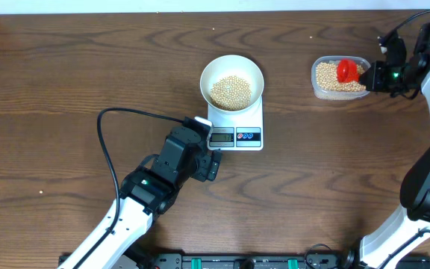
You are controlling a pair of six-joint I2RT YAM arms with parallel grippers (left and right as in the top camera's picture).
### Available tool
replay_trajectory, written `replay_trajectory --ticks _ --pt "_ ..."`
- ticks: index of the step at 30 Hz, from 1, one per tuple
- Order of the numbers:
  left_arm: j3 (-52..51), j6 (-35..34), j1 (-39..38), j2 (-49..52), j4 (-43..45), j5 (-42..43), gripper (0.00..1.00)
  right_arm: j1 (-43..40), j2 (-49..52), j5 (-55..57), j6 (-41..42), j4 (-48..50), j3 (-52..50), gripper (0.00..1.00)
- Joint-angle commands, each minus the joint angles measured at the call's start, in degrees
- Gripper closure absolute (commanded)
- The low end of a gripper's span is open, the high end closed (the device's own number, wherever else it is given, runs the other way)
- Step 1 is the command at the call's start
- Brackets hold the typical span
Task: Scoop item into bowl and weigh 50g on scale
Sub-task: 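Drag the red scoop through the soybeans again with the right gripper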
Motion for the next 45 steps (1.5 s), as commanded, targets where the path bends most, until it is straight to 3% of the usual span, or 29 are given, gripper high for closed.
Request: replay_trajectory --ticks 1,13,25,45 --pt "0.1 0.3 0.1 0.1 -0.1 -0.3 0.12 1.2 2.1 -2.6 1.2 0.3 0.6 0.99" --pt "0.1 0.3 0.1 0.1 -0.1 -0.3 0.12 3.1 4.1 -8.5 1.2 -2.4 0.6 0.99" --pt "0.1 0.3 0.1 0.1 -0.1 -0.3 0.12 -5.8 2.2 -14.8 1.8 -2.4 0.7 0.99" --pt "0.1 0.3 0.1 0.1 -0.1 -0.3 0.12 -6.3 -3.7 -10.0 -2.2 -2.9 0.7 0.98"
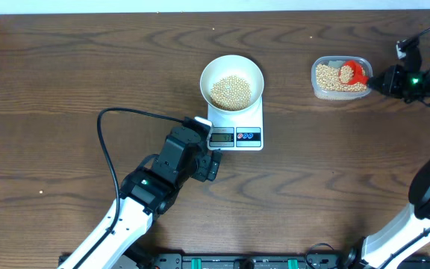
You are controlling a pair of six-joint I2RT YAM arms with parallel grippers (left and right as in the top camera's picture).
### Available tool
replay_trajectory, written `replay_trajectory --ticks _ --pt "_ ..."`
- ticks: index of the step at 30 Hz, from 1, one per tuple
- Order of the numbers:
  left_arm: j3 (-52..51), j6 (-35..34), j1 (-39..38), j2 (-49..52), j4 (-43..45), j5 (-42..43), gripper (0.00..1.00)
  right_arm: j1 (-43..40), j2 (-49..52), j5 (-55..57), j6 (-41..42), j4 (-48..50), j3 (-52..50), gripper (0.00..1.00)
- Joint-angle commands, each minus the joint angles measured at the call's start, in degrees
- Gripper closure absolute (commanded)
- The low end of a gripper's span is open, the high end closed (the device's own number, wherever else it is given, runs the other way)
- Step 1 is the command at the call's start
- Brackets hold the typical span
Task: Scoop item into bowl and weigh 50g on scale
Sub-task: 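Drag the red scoop through the soybeans again with the right gripper, then lift the scoop and move it over the white bowl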
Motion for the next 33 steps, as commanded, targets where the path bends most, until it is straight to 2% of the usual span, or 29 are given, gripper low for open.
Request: replay_trajectory --ticks 1,11,27,33 --pt "0.1 0.3 0.1 0.1 -0.1 -0.3 0.12 0.7 -4.1 1.7 -1.9 0.0 0.7 0.99" --pt "0.1 0.3 0.1 0.1 -0.1 -0.3 0.12 1.1 -4.0 -0.5 -1.0 -1.6 0.6 0.99" --pt "0.1 0.3 0.1 0.1 -0.1 -0.3 0.12 0.4 -4.0 -25.8 -0.7 -2.0 0.6 0.99" --pt "0.1 0.3 0.1 0.1 -0.1 -0.3 0.12 4.2 -4.0 -29.0 1.7 -1.0 0.7 0.99"
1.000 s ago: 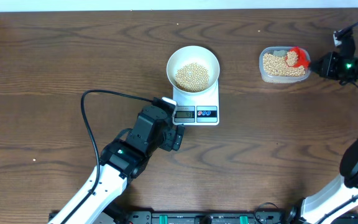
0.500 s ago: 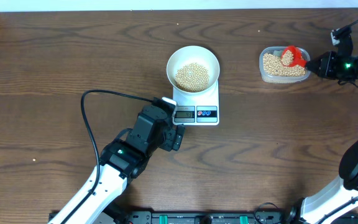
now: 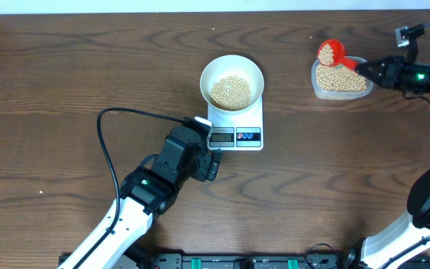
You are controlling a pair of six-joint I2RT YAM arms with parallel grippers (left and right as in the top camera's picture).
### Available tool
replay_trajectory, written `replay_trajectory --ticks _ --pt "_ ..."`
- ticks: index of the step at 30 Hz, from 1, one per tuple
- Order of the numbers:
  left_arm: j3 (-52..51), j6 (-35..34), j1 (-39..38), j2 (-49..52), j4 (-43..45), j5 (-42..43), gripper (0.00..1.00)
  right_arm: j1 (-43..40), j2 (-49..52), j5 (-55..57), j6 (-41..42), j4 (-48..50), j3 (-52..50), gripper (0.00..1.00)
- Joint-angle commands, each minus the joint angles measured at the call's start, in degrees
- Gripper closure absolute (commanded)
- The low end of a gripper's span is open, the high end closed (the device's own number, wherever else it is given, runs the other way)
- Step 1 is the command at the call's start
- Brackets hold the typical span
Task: Scoop item into bowl and weigh 50g on scale
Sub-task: 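Lift the scoop and move it over the white bowl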
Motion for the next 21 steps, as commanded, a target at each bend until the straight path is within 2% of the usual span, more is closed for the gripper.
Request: replay_trajectory --ticks 1,9,21 --pt "0.1 0.3 0.1 0.1 -0.1 -0.3 0.12 4.1 -0.8 -5.4 2.5 1.4 0.9 0.99" --pt "0.1 0.3 0.1 0.1 -0.1 -0.3 0.12 13.5 -0.8 -5.2 8.4 8.3 2.4 0.99" --pt "0.1 0.3 0.1 0.1 -0.1 -0.3 0.12 25.9 -0.8 6.4 8.7 7.2 3.0 0.99"
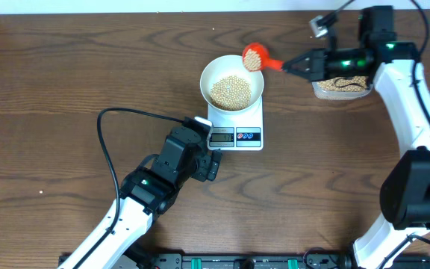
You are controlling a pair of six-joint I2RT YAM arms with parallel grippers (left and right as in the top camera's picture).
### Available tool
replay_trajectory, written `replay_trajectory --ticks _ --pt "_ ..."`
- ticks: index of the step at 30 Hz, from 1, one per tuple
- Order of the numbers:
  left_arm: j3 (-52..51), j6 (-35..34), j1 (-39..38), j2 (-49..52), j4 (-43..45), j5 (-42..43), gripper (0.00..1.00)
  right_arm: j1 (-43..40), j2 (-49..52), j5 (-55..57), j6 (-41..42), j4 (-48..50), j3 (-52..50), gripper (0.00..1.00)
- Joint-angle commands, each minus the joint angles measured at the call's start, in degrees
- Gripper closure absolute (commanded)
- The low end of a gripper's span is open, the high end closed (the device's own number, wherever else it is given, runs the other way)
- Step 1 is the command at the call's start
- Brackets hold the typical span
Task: Scoop item into bowl and weigh 50g on scale
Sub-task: 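Lift the scoop and move it over the white bowl, then tip the scoop to pour soybeans into the bowl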
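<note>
A white bowl [232,81] holding beige beans stands on a small white scale [236,125] with its display facing the front. My right gripper [288,66] is shut on the handle of a red scoop [254,56], whose cup is full of beans and hangs over the bowl's right rim. Behind that arm, a clear tub [341,86] of beans is partly hidden. My left gripper [213,161] rests on the table just left of the scale's front; whether it is open or shut is unclear from above.
A black cable [125,113] loops over the table left of the scale, leading to the left arm. The right arm stretches from the right edge across the tub. The table's far edge runs just behind the bowl and tub.
My right gripper has carried the filled red scoop from above the tub's left corner leftward to the bowl's right rim. The left arm has not moved.
The scoop first lay down in the tub's beans with my right gripper on its handle. Then it sat tilted in the tub, then it was lifted full over the tub's left corner. Now it is at the bowl's rim.
</note>
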Motion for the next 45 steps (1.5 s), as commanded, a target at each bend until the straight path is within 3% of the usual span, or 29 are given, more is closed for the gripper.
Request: replay_trajectory --ticks 1,27,35,45 --pt "0.1 0.3 0.1 0.1 -0.1 -0.3 0.12 3.2 -0.8 4.5 0.5 -0.1 1.3 0.99" --pt "0.1 0.3 0.1 0.1 -0.1 -0.3 0.12 14.7 -0.8 27.7 -7.2 -3.4 2.9 0.99" --pt "0.1 0.3 0.1 0.1 -0.1 -0.3 0.12 16.1 -0.8 28.7 -12.8 -3.7 3.1 0.99" --pt "0.1 0.3 0.1 0.1 -0.1 -0.3 0.12 16.6 -0.8 30.8 -13.4 -3.4 3.1 0.99"
